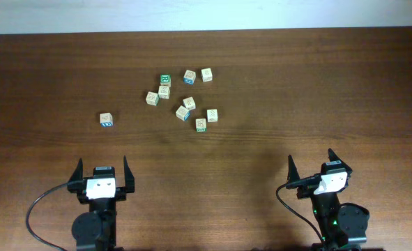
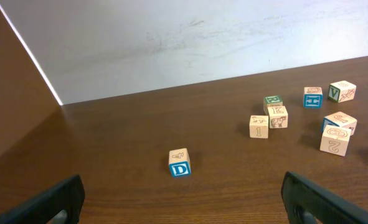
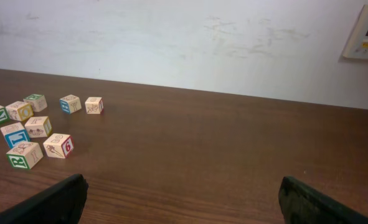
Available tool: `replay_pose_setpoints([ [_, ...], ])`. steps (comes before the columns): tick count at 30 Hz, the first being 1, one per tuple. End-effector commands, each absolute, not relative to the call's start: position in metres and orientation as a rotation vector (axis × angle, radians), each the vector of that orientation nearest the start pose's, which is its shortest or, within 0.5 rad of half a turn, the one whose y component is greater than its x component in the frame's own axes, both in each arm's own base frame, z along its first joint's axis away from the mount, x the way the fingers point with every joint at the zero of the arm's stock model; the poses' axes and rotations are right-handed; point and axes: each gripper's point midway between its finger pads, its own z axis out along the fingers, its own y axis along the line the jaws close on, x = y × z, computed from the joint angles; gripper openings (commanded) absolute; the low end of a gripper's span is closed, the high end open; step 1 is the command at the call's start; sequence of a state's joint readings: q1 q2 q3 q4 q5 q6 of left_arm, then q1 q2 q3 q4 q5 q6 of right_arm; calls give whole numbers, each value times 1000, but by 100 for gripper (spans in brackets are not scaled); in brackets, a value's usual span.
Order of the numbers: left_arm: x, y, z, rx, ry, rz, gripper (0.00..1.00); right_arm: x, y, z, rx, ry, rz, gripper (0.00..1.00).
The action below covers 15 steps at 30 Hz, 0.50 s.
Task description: Rotate 5 blocks
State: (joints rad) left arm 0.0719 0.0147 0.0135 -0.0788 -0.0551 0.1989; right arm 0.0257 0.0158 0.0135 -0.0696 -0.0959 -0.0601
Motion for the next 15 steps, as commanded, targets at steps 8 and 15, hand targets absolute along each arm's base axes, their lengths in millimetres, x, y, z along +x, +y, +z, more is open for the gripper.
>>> replay_pose_setpoints([
  [8,245,23,157,93,1651,246,99,247,7,164,-83,1615,-29,98],
  [15,241,19,221,47,1466,185,99,239,18,227,-127,1456,14,98],
])
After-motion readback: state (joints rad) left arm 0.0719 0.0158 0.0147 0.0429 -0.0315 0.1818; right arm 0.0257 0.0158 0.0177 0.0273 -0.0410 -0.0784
